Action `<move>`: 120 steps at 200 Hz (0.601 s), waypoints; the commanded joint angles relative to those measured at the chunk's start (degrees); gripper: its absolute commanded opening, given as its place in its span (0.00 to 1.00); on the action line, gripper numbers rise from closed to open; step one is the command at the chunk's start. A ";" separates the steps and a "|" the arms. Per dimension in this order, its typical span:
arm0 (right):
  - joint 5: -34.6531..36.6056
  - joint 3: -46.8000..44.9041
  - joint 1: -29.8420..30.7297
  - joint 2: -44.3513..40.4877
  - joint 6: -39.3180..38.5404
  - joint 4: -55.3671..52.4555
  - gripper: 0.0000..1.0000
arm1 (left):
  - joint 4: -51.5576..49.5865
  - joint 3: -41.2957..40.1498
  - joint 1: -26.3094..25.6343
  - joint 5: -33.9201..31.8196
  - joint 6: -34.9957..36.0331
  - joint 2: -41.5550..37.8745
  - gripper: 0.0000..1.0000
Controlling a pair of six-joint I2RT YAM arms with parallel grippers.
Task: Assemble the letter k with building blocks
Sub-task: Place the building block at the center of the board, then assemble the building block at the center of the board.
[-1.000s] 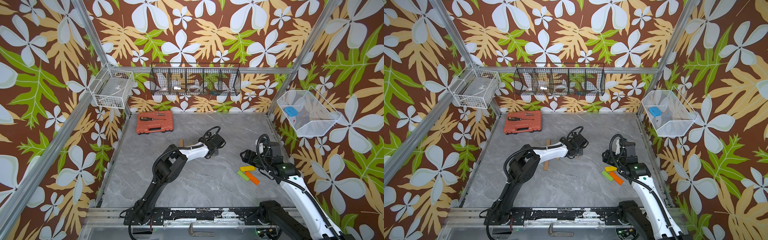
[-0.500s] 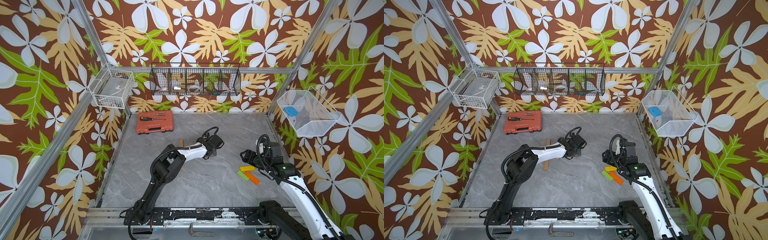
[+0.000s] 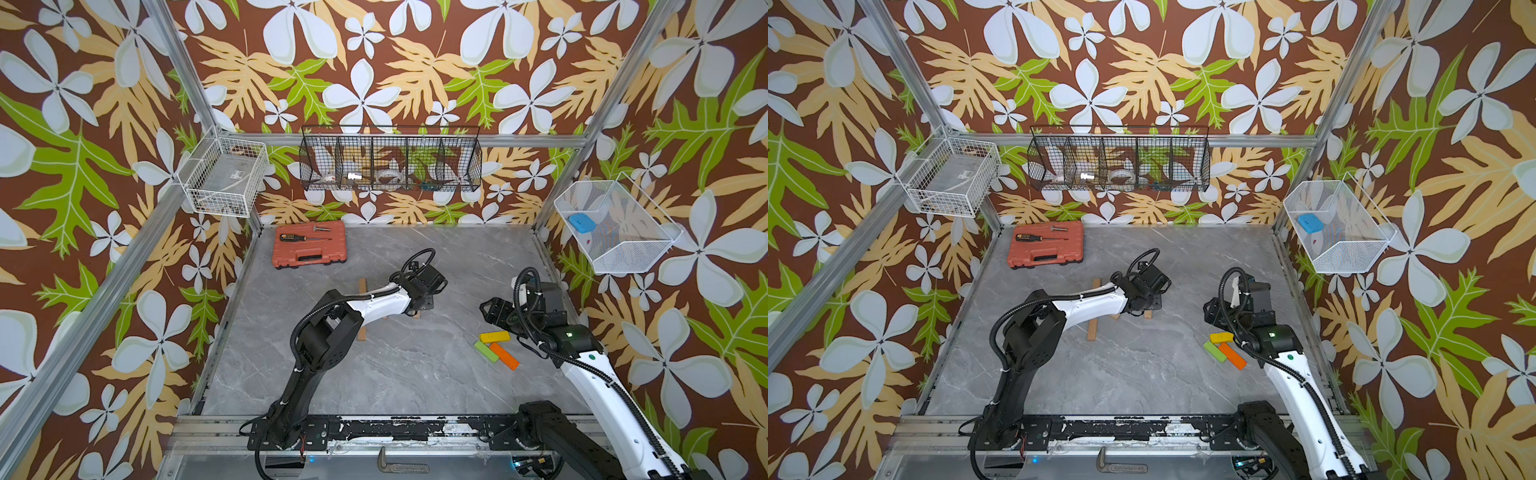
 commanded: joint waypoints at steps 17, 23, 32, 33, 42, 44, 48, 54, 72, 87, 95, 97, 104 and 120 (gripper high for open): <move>4.10 1.87 6.74 2.91 1.82 0.62 0.73 | 2.81 -5.12 1.26 -0.18 1.94 -12.08 0.43; 4.86 2.23 8.63 3.86 2.41 1.19 0.73 | 3.86 -7.31 1.98 0.05 2.38 -15.23 0.44; 6.67 3.18 12.24 5.89 3.13 2.01 0.72 | 5.27 -10.90 3.96 0.68 3.08 -20.06 0.44; 6.99 3.25 12.72 6.20 3.16 2.05 0.72 | 5.40 -11.36 4.24 0.80 3.12 -20.64 0.44; 10.09 5.18 17.09 9.13 3.52 2.03 0.71 | 6.54 -15.05 6.92 2.11 4.24 -25.39 0.44; 10.81 5.66 18.01 9.95 3.61 1.90 0.71 | 6.75 -15.96 7.52 2.49 4.53 -26.43 0.44; 12.22 6.75 19.84 11.60 3.79 1.56 0.70 | 7.06 -17.64 9.12 3.29 5.11 -28.46 0.44; 14.32 8.64 22.68 14.38 4.05 0.76 0.70 | 7.43 -20.04 11.43 4.70 6.19 -31.42 0.44; 21.35 15.15 29.40 23.68 6.75 -3.29 0.69 | 9.77 -26.94 19.89 10.79 12.21 -38.89 0.42; 23.35 20.07 32.79 31.69 7.51 -5.13 0.66 | 11.14 -31.87 26.93 15.97 16.28 -44.27 0.40; 24.34 22.31 34.12 35.31 7.62 -5.63 0.65 | 12.64 -34.49 30.28 19.46 18.76 -46.80 0.40; 24.53 22.84 34.36 36.20 7.54 -5.63 0.64 | 13.11 -35.13 31.09 20.27 19.19 -47.36 0.40; 25.01 24.24 35.04 38.92 7.06 -5.45 0.63 | 14.43 -37.34 33.54 22.37 20.89 -49.37 0.40; 25.78 26.89 35.38 44.43 6.53 -4.83 0.59 | 16.36 -40.68 36.33 24.81 25.29 -52.39 0.42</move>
